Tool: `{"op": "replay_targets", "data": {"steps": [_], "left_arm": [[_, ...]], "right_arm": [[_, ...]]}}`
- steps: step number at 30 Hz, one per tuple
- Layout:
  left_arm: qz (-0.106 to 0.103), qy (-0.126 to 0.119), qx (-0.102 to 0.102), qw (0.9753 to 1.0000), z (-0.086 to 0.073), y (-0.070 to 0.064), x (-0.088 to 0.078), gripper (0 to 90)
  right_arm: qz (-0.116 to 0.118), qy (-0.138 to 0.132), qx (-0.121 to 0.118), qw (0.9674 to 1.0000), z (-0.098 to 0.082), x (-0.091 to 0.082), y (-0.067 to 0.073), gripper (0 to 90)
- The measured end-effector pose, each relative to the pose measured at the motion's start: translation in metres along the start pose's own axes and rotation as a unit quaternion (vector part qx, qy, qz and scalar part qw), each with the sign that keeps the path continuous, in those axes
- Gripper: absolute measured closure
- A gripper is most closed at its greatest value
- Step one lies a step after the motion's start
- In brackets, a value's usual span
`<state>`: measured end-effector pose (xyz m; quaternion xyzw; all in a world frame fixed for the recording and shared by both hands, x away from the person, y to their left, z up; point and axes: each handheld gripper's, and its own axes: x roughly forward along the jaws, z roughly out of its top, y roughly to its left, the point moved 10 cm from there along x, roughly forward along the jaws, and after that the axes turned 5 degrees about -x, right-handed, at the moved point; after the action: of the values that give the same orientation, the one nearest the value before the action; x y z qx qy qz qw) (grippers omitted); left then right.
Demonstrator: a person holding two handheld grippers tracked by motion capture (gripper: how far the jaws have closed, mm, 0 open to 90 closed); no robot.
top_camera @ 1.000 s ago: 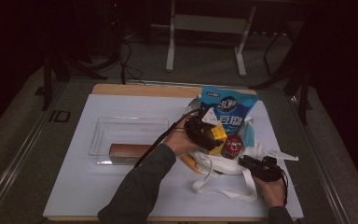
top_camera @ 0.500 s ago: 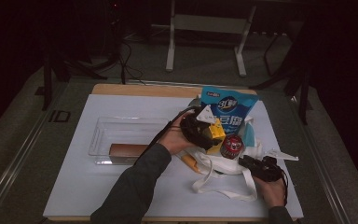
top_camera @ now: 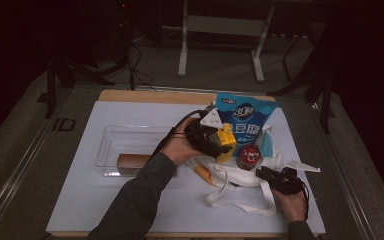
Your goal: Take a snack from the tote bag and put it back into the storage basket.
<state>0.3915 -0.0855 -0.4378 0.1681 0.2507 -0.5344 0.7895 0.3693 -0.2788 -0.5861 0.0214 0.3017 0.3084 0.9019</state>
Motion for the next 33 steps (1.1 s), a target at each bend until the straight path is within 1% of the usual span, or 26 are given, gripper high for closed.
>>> {"op": "replay_targets", "data": {"steps": [1,5,13,18,19,20,24,26,31,33], "left_arm": [[0.002,0.001,0.002,1.0000,-0.001,0.000,-0.002,28.6],[0.007,0.001,-0.002,1.0000,-0.002,0.003,-0.007,28.6],[0.014,0.005,-0.001,0.9999,-0.007,0.007,-0.015,28.5],[0.022,0.008,-0.008,0.9997,-0.012,0.012,-0.020,28.5],[0.023,0.011,-0.007,0.9996,-0.013,0.013,-0.021,28.5],[0.027,0.011,-0.010,0.9995,-0.014,0.015,-0.022,28.5],[0.031,0.011,-0.014,0.9993,-0.016,0.018,-0.025,28.5],[0.036,0.008,-0.020,0.9991,-0.019,0.021,-0.029,28.5],[0.044,0.007,-0.026,0.9987,-0.022,0.027,-0.036,28.5],[0.047,0.001,-0.036,0.9983,-0.024,0.030,-0.040,28.6]], "right_arm": [[0.000,0.000,0.000,1.0000,0.000,0.000,0.000,63.5],[-0.001,0.000,0.000,1.0000,0.000,0.000,0.000,63.5],[-0.001,0.000,-0.001,1.0000,0.000,0.000,0.000,63.5],[-0.001,0.000,-0.001,1.0000,0.000,0.000,0.000,63.4],[-0.001,0.000,-0.001,1.0000,0.000,0.000,0.000,63.3],[0.000,0.000,0.000,1.0000,0.000,0.000,0.000,63.4],[-0.001,0.000,-0.001,1.0000,0.000,0.000,0.000,63.4],[-0.001,0.000,-0.001,1.0000,0.000,0.000,0.000,63.4],[-0.001,0.000,-0.001,1.0000,0.000,0.000,0.000,63.4],[-0.001,-0.001,-0.001,1.0000,0.000,0.000,0.000,63.4]]}}
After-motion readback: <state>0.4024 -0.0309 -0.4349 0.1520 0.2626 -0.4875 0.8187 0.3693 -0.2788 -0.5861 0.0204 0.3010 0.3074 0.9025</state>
